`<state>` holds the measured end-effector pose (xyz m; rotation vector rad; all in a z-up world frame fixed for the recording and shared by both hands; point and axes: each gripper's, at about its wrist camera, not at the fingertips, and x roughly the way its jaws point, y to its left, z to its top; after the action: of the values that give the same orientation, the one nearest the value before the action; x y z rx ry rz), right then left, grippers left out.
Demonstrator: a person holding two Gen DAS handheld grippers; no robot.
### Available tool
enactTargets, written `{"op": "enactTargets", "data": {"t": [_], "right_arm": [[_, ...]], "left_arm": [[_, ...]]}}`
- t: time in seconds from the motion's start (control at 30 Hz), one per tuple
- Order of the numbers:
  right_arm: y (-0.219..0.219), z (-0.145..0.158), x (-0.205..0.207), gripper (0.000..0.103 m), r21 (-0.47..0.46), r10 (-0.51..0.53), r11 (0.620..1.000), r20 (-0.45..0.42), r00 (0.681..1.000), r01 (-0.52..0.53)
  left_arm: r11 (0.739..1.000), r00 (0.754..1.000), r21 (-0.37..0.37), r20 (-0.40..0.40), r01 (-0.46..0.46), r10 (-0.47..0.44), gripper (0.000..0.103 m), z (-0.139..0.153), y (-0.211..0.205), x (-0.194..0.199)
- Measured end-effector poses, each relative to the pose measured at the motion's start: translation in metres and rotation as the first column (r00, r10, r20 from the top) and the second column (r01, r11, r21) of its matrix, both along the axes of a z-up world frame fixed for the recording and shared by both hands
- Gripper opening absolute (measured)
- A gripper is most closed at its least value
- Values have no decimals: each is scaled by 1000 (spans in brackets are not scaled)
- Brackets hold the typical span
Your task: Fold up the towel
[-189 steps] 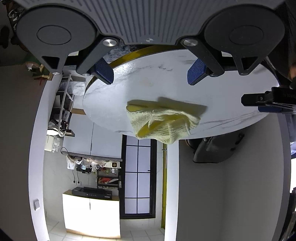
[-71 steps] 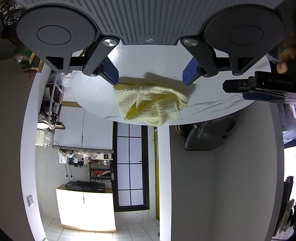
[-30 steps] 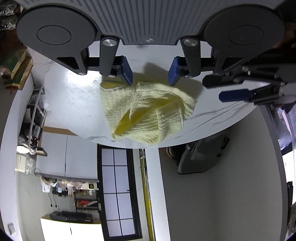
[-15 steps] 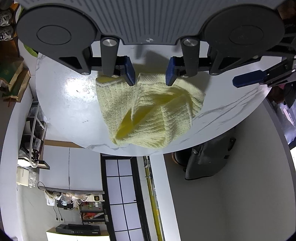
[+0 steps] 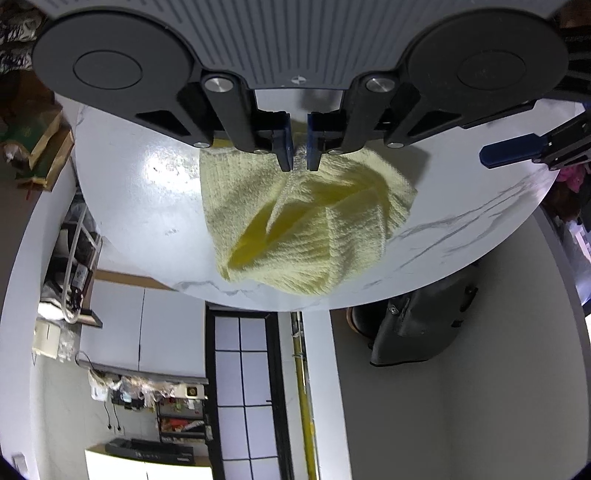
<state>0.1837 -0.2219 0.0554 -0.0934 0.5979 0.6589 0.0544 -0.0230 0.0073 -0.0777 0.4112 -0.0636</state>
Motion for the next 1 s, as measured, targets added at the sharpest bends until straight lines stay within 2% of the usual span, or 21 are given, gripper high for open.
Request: {"op": "enactTargets", "data": {"t": [0.07, 0.1, 0.33, 0.67, 0.73, 0.77, 0.8, 0.83, 0.87, 1.0], "right_arm": [[0, 6, -4, 8, -7, 5, 1000, 24, 1000, -5], [0, 11, -6, 0, -9, 9, 1000, 35, 999, -9], [-1, 36, -14, 0, -27, 24, 999, 94, 995, -21], [-4, 20, -6, 5, 14, -17, 1000, -28, 999, 17], [-3, 14, -4, 7, 11, -20, 1000, -42, 999, 21], [-2, 12, -4, 15, 9, -22, 1000, -48, 999, 23], [-2, 10, -2, 28, 12, -25, 1000, -56, 998, 26], [-2, 8, -2, 34, 16, -26, 1000, -60, 998, 27], [-2, 6, -2, 37, 22, -27, 999, -64, 998, 29], [-1, -2, 2, 37, 27, -31, 999, -86, 996, 33]], "left_arm": [[1000, 1000, -7, 3, -2, 2, 60, 1, 1, -1], [1000, 1000, -9, 7, -1, 1, 61, 2, 1, -2], [1000, 1000, -13, 19, 8, -8, 61, 7, 2, -5], [1000, 999, -3, 30, 14, -14, 66, 9, -2, -9], [1000, 1000, -2, 24, 14, -14, 66, 8, -2, -7], [1000, 1000, 0, 25, 14, -14, 66, 8, -3, -7], [1000, 1000, 1, 25, 15, -15, 66, 8, -3, -7], [1000, 1000, 2, 25, 15, -16, 66, 8, -4, -6], [1000, 1000, 3, 26, 17, -17, 66, 8, -4, -6], [1000, 1000, 5, 19, 17, -18, 66, 6, -3, -6]]}}
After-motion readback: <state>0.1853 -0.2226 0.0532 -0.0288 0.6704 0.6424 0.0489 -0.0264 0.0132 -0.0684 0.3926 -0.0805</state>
